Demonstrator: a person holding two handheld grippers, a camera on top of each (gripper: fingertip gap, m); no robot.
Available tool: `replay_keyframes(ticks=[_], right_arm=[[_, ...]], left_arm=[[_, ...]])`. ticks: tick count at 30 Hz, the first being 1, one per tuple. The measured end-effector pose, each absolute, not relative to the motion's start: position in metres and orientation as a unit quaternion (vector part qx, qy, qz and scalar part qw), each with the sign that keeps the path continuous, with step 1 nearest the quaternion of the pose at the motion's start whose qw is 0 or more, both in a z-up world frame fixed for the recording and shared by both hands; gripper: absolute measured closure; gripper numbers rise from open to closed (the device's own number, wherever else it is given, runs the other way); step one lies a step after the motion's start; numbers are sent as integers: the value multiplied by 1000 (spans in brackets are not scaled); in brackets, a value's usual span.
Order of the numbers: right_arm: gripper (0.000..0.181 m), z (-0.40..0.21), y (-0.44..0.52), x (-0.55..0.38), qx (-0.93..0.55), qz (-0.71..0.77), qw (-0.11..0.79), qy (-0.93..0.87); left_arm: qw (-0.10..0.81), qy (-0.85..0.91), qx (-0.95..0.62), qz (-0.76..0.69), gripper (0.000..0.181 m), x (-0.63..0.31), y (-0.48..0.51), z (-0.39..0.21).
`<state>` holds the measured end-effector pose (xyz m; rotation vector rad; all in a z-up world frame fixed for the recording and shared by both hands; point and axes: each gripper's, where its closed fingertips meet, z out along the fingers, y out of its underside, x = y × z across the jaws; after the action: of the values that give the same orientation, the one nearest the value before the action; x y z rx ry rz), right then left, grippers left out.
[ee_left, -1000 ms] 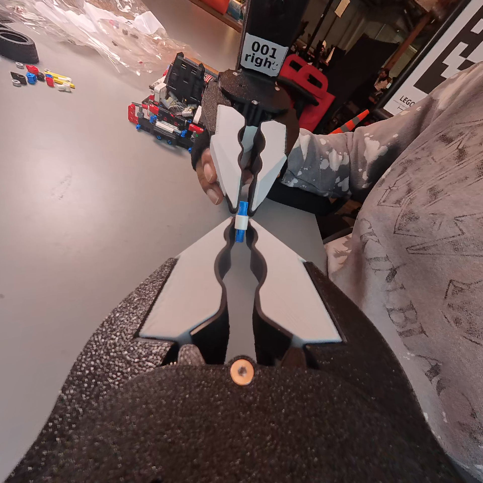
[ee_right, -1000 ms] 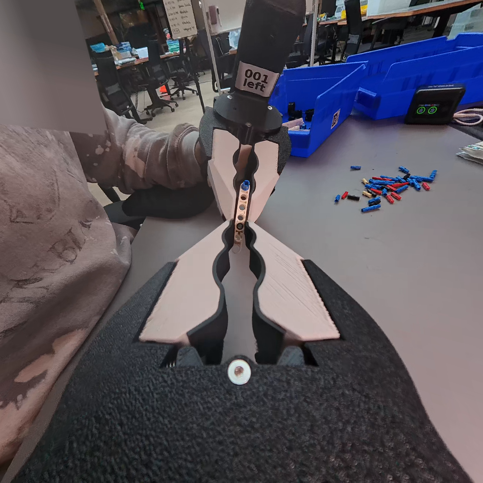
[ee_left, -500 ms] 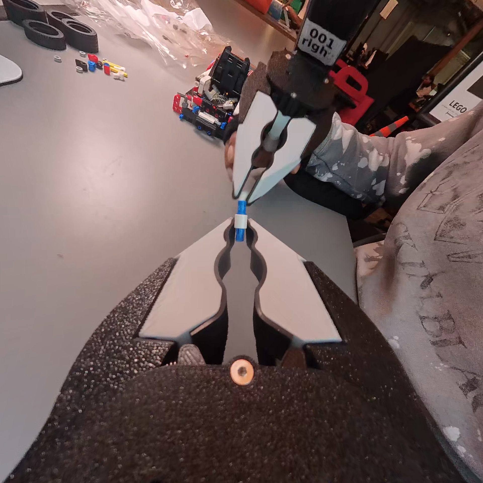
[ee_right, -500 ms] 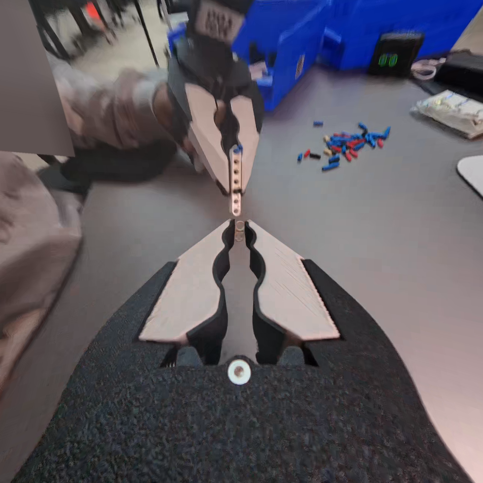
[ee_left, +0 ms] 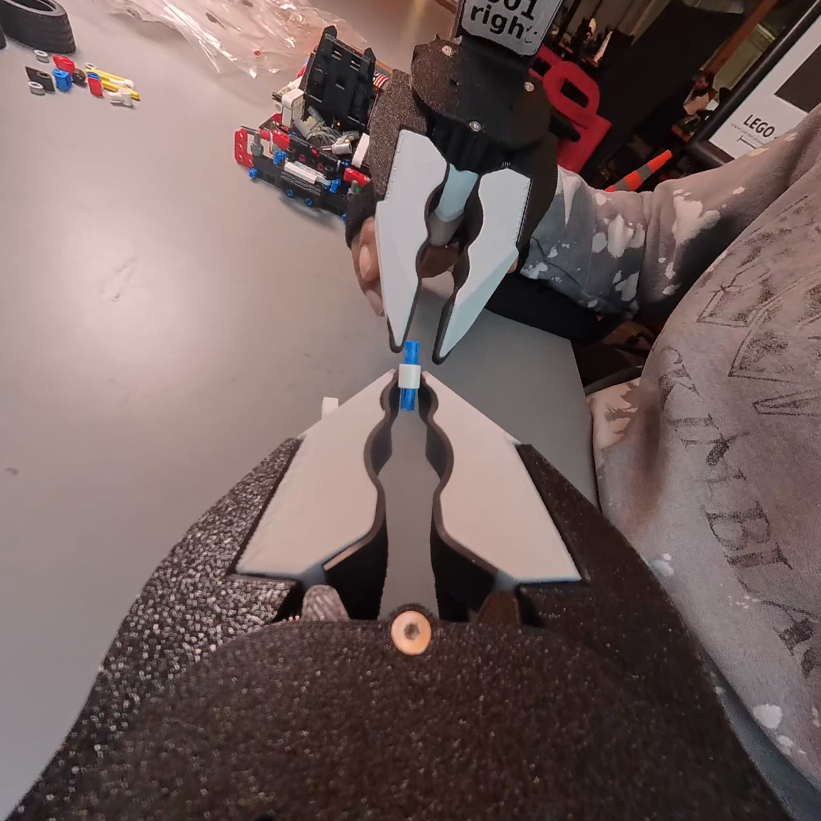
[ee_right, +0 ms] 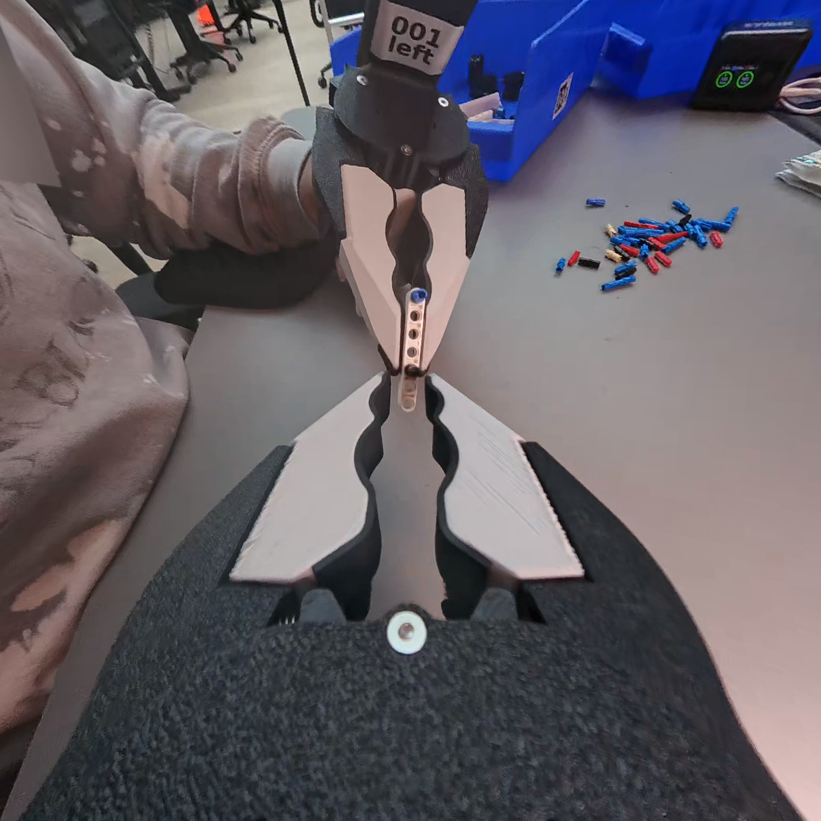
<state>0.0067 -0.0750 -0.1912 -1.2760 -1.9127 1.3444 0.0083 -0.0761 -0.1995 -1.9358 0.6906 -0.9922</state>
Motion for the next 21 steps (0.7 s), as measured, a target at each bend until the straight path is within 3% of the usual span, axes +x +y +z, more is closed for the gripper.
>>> replay_keyframes(ticks=[1, 8, 11, 13, 21], right_arm=[[170, -190, -78, 6, -462, 497, 235, -696], [177, -191, -83, 5, -454, 506, 231, -696], [177, -187, -85, 6, -450, 519, 226, -691], [178, -186, -85, 5, -447, 524, 228, -689], [179, -171, -80, 8, -432, 547, 235, -677]], left_arm=[[415, 279, -771, -395, 175, 10, -77, -200], [417, 288, -765, -397, 175, 13, -81, -198], [427, 282, -760, -402, 166, 11, -80, -194], [423, 285, -754, -414, 175, 13, -83, -192], [440, 289, -751, -399, 177, 12, -80, -183]])
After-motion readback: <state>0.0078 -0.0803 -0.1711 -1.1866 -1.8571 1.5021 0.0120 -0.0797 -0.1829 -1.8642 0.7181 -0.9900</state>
